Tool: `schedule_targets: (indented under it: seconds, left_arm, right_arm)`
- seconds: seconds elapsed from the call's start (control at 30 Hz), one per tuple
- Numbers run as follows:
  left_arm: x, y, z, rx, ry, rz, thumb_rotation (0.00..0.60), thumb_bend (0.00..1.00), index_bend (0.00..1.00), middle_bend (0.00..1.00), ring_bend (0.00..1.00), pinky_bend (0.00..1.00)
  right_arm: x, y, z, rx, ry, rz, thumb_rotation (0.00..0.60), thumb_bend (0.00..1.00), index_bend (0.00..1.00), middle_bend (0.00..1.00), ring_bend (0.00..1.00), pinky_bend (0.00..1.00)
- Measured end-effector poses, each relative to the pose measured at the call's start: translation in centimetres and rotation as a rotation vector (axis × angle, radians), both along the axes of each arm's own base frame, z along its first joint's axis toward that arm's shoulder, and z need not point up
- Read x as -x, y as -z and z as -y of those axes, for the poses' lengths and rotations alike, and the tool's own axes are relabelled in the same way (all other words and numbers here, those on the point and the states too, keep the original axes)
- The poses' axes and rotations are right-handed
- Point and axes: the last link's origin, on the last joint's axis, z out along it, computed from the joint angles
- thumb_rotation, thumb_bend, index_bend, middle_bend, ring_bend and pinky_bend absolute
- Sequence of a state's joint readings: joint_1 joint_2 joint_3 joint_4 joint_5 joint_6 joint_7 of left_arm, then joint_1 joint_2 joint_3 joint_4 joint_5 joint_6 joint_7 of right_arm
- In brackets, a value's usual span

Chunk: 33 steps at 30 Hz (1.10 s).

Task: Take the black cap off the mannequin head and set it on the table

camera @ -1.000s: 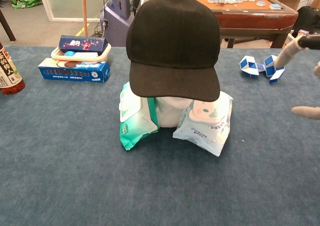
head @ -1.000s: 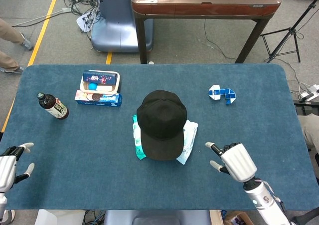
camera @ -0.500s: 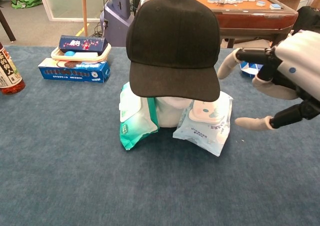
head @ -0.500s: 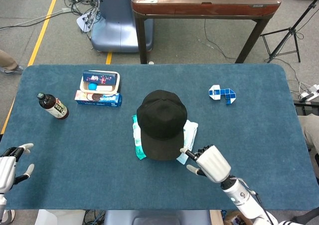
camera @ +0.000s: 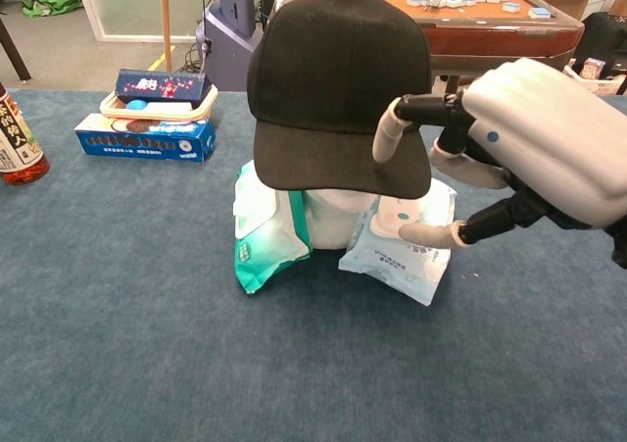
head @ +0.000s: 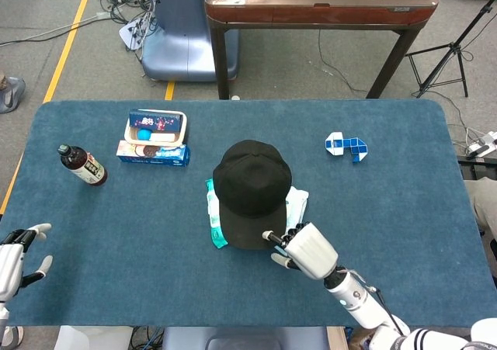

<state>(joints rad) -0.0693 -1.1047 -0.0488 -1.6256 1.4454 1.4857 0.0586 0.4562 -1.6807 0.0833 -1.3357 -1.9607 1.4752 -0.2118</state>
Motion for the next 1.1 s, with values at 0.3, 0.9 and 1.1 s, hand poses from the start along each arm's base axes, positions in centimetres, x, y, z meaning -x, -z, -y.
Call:
schedule_targets:
  seconds: [0.3, 0.9, 1.1]
  left_arm:
    - [0.1, -0.1, 0.0, -0.003, -0.002, 0.002, 0.6, 0.3, 0.27, 0.4, 0.29, 0.52]
    - [0.1, 0.0, 0.0, 0.0, -0.01, -0.002, 0.6, 0.3, 0.27, 0.4, 0.29, 0.52]
    - [0.1, 0.1, 0.0, 0.001, -0.009, -0.005, 0.6, 0.3, 0.27, 0.4, 0.29, 0.52]
  right_arm:
    - [-0.5, 0.8, 1.2, 0.026, -0.023, 0.022, 0.6, 0.0, 0.45, 1.0, 0.97, 1.0]
    - [-1.2, -0.1, 2.6, 0.111, -0.055, 0.078, 0.6, 0.02, 0.48, 1.0, 0.97, 1.0]
    - [-1.5, -0.5, 2.5, 0.116, -0.065, 0.08, 0.6, 0.11, 0.5, 1.0, 0.97, 1.0]
